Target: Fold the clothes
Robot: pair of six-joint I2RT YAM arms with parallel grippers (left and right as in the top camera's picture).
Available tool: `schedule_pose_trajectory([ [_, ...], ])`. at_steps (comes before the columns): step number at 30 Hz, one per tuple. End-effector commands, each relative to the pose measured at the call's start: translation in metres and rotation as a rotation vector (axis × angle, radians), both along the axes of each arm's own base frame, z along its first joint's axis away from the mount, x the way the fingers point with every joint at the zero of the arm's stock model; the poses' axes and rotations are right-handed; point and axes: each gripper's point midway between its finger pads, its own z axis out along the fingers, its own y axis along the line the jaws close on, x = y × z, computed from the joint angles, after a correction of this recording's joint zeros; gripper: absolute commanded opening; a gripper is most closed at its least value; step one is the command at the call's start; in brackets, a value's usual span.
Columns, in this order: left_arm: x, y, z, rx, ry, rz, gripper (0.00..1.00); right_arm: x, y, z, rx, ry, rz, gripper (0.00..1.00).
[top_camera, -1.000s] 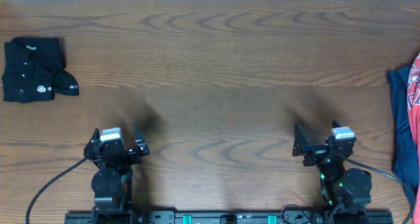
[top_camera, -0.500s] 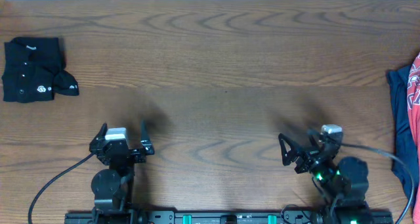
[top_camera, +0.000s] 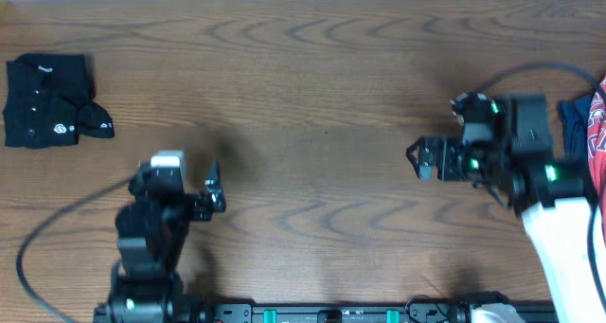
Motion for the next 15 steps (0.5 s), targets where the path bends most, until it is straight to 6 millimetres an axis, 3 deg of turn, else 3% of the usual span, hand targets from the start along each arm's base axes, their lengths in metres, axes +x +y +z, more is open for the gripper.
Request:
schedule_pose_trajectory([
  [1,0.014,-0.02,0.02,-0.062,0.073,-0.098,0.98,0.01,0.013,-0.006,-0.027,0.074,0.072,0.99],
  [8,0.034,-0.044,0.022,-0.14,0.228,-0.219,0.98,0.001,0.017,-0.044,-0.05,0.268,0.093,0.99],
  [15,0.032,-0.056,0.011,-0.187,0.286,-0.275,0.98,-0.004,0.013,-0.057,-0.079,0.333,0.089,0.99],
])
